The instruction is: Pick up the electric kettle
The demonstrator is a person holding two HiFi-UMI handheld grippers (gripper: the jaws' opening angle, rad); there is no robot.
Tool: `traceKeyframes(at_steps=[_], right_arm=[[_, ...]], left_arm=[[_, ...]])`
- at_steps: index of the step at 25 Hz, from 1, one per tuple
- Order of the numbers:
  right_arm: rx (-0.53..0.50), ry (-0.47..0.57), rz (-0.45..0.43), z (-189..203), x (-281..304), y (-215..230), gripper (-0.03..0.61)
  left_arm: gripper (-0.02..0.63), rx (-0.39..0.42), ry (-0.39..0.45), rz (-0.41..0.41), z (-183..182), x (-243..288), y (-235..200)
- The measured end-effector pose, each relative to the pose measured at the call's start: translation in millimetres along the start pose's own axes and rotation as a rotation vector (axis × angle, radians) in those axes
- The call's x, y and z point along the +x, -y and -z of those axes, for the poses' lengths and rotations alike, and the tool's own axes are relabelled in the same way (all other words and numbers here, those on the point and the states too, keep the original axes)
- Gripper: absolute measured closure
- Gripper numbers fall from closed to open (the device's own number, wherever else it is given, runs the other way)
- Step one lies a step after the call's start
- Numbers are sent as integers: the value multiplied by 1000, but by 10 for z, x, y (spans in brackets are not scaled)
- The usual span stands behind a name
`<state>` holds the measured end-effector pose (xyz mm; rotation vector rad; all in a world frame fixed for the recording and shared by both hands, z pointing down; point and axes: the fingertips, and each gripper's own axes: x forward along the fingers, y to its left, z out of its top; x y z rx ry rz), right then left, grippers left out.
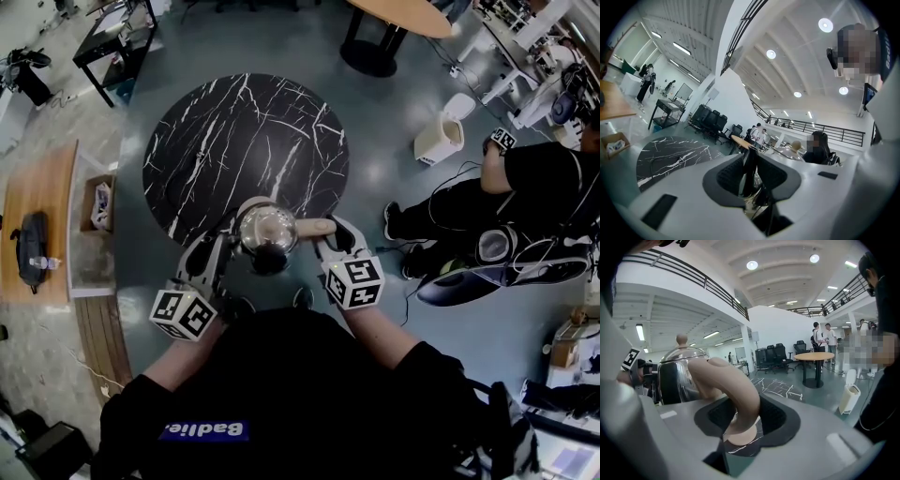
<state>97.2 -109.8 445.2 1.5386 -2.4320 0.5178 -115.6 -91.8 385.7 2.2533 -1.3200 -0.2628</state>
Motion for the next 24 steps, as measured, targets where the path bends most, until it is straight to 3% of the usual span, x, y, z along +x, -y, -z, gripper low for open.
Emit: traceKeyframes(at_steps=[24], right_arm=[[25, -6, 12, 66, 25, 2, 437]], left_arm=[[526, -9, 2, -6, 41, 12, -60]])
